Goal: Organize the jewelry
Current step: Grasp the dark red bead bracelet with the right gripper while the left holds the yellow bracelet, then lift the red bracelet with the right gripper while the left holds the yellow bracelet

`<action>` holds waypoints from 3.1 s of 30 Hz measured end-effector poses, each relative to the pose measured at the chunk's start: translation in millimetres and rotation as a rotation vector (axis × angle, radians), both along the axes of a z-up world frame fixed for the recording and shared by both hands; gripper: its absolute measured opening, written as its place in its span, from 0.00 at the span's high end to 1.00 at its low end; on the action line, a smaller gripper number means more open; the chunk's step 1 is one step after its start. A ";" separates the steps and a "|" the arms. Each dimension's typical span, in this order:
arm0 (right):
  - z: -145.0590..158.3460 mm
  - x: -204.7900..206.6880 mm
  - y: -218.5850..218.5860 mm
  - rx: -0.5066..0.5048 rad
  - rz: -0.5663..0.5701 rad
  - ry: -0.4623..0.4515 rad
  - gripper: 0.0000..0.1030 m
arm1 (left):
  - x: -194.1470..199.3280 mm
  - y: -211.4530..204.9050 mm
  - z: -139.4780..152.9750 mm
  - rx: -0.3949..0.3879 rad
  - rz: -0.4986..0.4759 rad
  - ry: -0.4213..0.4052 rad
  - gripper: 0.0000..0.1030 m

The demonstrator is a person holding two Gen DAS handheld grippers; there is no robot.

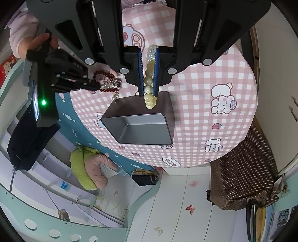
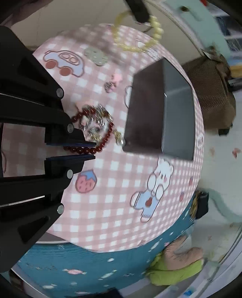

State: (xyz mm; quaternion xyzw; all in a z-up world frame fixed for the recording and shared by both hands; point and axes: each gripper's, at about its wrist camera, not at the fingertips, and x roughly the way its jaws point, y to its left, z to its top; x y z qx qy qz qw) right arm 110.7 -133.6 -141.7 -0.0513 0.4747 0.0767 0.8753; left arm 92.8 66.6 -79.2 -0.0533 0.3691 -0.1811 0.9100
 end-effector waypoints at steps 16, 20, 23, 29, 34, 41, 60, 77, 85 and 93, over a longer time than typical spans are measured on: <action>4.1 -2.0 30.1 0.091 0.182 0.018 0.77 | 6.9 2.7 -4.6 0.008 0.009 0.018 0.90; 3.6 -0.1 30.6 0.094 0.181 0.027 0.88 | 8.0 2.8 -7.5 0.009 0.009 0.026 0.90; 8.2 -2.2 27.9 0.113 0.174 0.012 0.96 | 10.2 3.1 -10.9 0.009 0.013 0.039 0.90; 26.7 2.7 16.5 0.137 0.146 -0.033 0.96 | 11.4 2.8 -12.3 0.003 0.012 0.040 0.90; 49.6 -0.9 9.4 0.153 0.144 -0.092 0.96 | 11.6 2.4 -12.0 0.005 0.014 0.038 0.90; 95.3 -18.0 12.9 0.200 0.199 -0.208 0.99 | 10.2 3.4 -8.5 0.003 0.016 0.026 0.90; 25.1 3.3 -11.5 0.074 0.043 -0.020 0.36 | 7.2 8.4 -3.8 0.010 0.025 0.015 0.90; -8.6 0.3 -8.3 -0.009 0.110 0.000 0.93 | 14.5 -9.0 -10.9 0.026 -0.002 0.040 0.90; 47.1 -9.1 -20.5 0.159 0.076 -0.160 0.93 | 12.3 -11.4 -4.7 0.025 -0.001 0.024 0.90; 89.1 -15.4 -13.1 0.218 0.127 -0.267 0.93 | 9.5 -18.4 12.2 0.025 -0.001 -0.020 0.90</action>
